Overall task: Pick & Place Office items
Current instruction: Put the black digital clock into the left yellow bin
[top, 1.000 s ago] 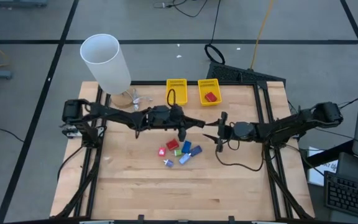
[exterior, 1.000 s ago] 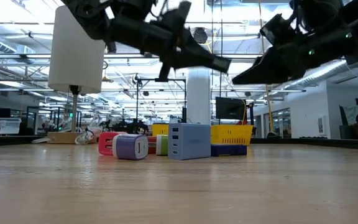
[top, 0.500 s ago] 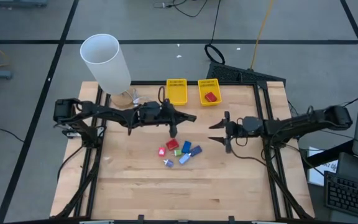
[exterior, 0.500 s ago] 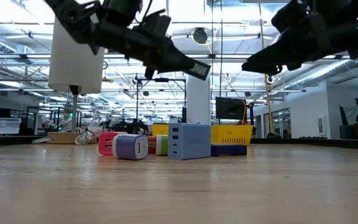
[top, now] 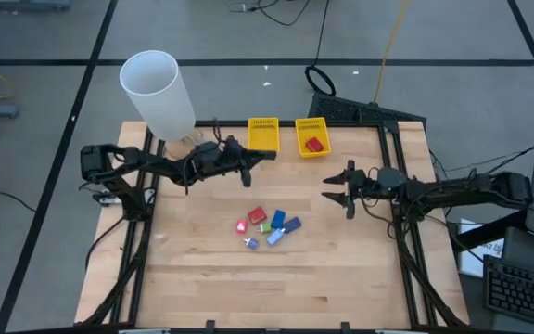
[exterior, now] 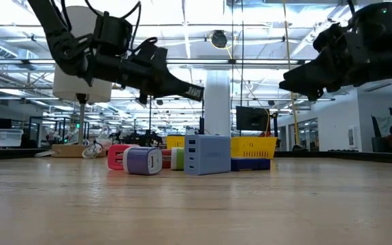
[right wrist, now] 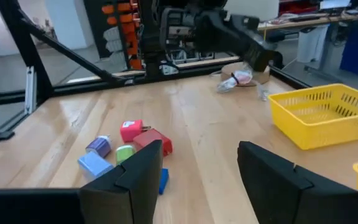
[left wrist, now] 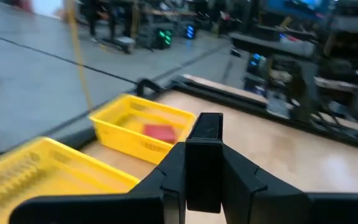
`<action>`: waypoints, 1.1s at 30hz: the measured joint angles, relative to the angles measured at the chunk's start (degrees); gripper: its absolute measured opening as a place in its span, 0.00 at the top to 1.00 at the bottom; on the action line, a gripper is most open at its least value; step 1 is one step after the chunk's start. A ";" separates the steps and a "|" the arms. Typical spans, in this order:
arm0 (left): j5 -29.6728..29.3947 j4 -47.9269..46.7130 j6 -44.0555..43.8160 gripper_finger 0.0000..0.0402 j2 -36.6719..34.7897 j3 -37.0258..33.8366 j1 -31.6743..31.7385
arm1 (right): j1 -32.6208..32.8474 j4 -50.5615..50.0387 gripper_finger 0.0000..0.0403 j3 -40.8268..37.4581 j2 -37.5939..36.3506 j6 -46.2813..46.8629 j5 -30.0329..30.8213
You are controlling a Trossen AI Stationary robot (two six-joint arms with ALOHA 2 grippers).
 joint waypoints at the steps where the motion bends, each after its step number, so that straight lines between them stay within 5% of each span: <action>1: -0.66 0.52 0.00 0.85 0.00 0.00 0.91 | -0.64 -0.02 0.51 -0.03 -0.03 0.35 -0.18; 13: -3.94 -1.95 -2.38 0.85 1.60 0.46 8.11 | -3.63 -0.02 0.51 -0.03 0.06 0.64 -1.49; 23: -10.09 0.55 -4.99 0.85 10.13 4.94 7.85 | -3.61 0.44 0.51 -0.03 0.06 -0.02 -1.42; 33: -16.61 -6.45 -5.90 0.84 15.91 9.99 7.80 | -3.61 -0.42 0.51 -0.03 0.06 -0.02 -1.40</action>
